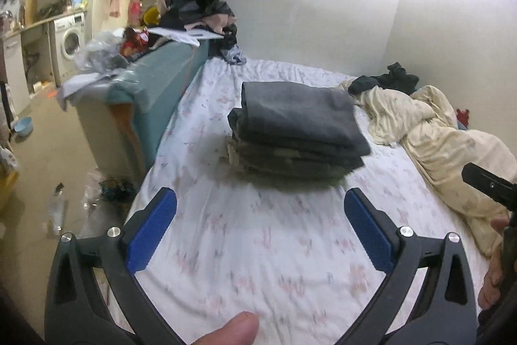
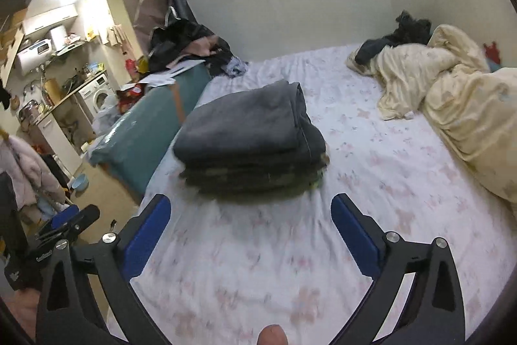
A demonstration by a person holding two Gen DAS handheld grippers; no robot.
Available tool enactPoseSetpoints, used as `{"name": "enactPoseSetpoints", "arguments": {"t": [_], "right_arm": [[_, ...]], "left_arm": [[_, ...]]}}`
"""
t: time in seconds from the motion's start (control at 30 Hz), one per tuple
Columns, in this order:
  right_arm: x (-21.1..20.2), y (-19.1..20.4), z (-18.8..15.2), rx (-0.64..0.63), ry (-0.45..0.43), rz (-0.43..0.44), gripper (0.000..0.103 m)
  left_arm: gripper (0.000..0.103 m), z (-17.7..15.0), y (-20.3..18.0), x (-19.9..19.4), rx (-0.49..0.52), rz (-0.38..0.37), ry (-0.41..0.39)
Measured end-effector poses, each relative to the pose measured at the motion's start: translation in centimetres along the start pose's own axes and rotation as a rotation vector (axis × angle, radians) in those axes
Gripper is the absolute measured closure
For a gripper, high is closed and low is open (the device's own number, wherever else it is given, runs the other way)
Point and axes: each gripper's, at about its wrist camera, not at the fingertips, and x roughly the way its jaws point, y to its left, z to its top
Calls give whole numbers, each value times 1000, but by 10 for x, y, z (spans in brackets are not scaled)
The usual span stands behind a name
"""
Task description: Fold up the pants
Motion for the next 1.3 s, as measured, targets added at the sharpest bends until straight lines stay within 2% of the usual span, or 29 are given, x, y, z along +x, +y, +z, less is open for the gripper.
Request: {"name": "enactPoseSetpoints", "arguments": {"t": [0.2, 0.43, 0.63, 0.77, 0.9, 1.0, 1.1, 1.3], "right_arm": [[-74, 29, -63, -46, -51, -40, 0], [-123, 48, -134, -75, -56, -73, 0], [-122, 54, -183, -75, -32, -86, 0], [-111, 54, -204, -45, -8, -81, 0], [-104, 59, -206, -84, -25, -109, 0], [-100, 55, -206, -68, -22, -132, 0], [-98, 50, -205, -32, 0, -122, 0], [-97, 52, -207, -36, 4, -129, 0]], "left_arm": [[1, -54, -8, -94, 34, -3, -42], [1, -106, -2, -149, 26, 11, -41], [1, -151, -4, -147, 78, 40, -25], [1, -157, -3, -131, 40, 28, 1], [1, -158, -11, -125, 87, 70, -17], [1, -162, -14, -122, 102, 93, -15], [1, -162, -16, -119, 109, 81, -7], [1, -162, -16, -122, 102, 63, -11]]}}
